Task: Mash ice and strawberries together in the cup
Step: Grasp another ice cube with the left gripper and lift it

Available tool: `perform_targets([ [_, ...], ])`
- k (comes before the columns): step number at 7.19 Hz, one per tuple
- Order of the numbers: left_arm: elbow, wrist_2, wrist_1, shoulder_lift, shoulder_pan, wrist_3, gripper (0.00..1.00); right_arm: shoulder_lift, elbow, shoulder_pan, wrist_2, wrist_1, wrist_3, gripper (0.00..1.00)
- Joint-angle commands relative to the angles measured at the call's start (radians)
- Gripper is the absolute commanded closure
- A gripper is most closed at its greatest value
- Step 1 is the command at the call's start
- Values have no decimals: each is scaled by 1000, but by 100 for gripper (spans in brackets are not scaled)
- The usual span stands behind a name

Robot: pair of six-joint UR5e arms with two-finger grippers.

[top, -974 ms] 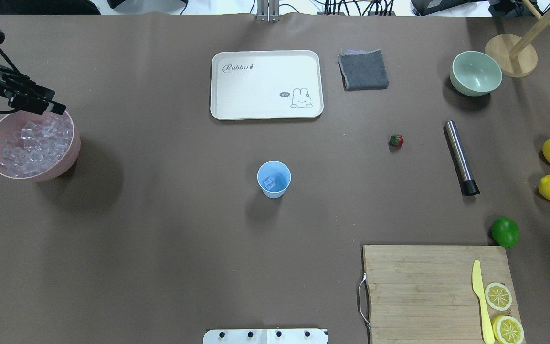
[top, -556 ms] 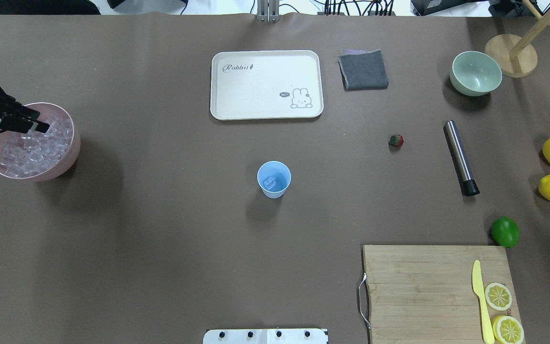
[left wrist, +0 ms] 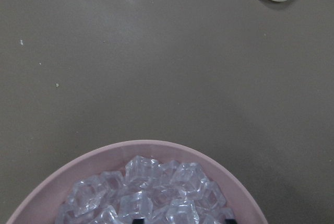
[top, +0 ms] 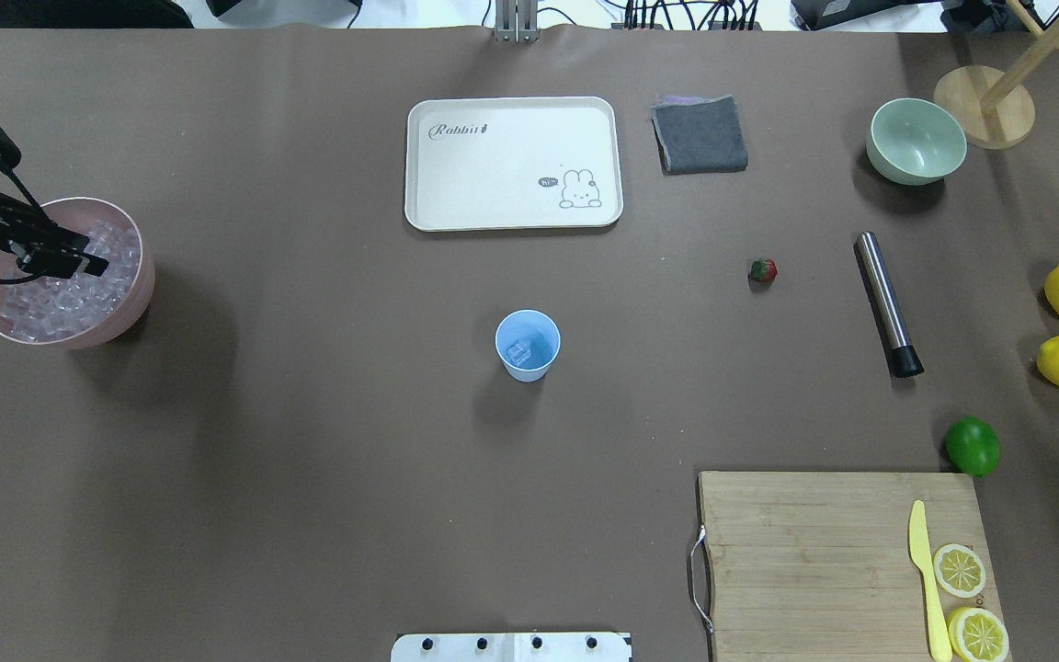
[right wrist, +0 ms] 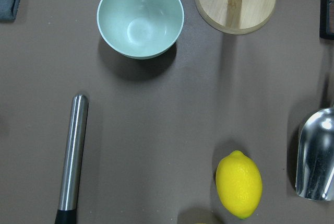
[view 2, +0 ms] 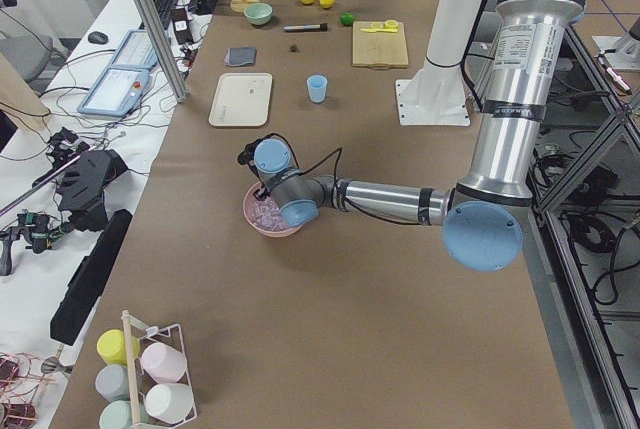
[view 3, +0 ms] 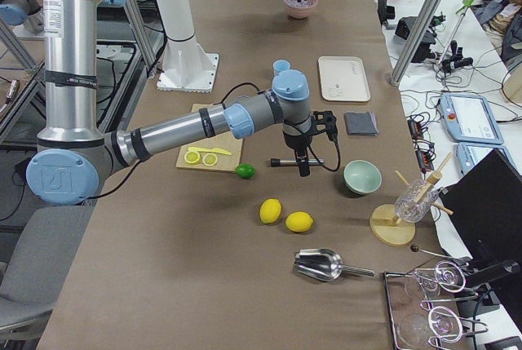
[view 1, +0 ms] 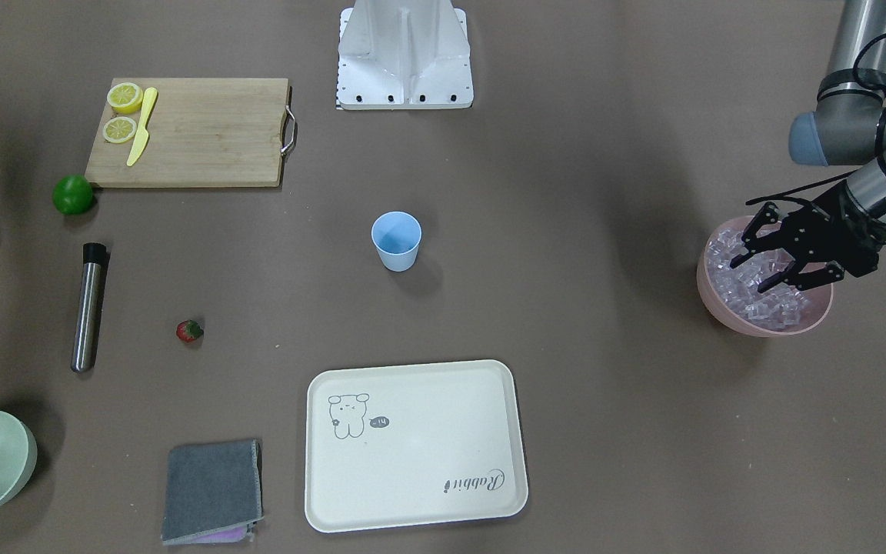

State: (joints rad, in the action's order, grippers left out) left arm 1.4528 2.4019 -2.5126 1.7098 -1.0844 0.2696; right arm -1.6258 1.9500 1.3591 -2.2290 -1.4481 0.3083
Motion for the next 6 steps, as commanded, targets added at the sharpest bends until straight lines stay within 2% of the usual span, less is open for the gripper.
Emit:
perform_targets([
  [1, -9, -23, 0, -2, 35, -1, 41, 9, -3, -2, 5, 0, 0, 0],
  [4, -8, -15, -8, -16, 35, -3, 41, 6, 4, -2, 3, 0, 0, 0],
  [5, -6, -15, -8, -21, 35, -4, 53, 3, 6, -2, 2, 0, 0, 0],
  [6, -3, -12, -8, -27, 35, -7, 85, 1, 6, -2, 3, 0, 0, 0],
])
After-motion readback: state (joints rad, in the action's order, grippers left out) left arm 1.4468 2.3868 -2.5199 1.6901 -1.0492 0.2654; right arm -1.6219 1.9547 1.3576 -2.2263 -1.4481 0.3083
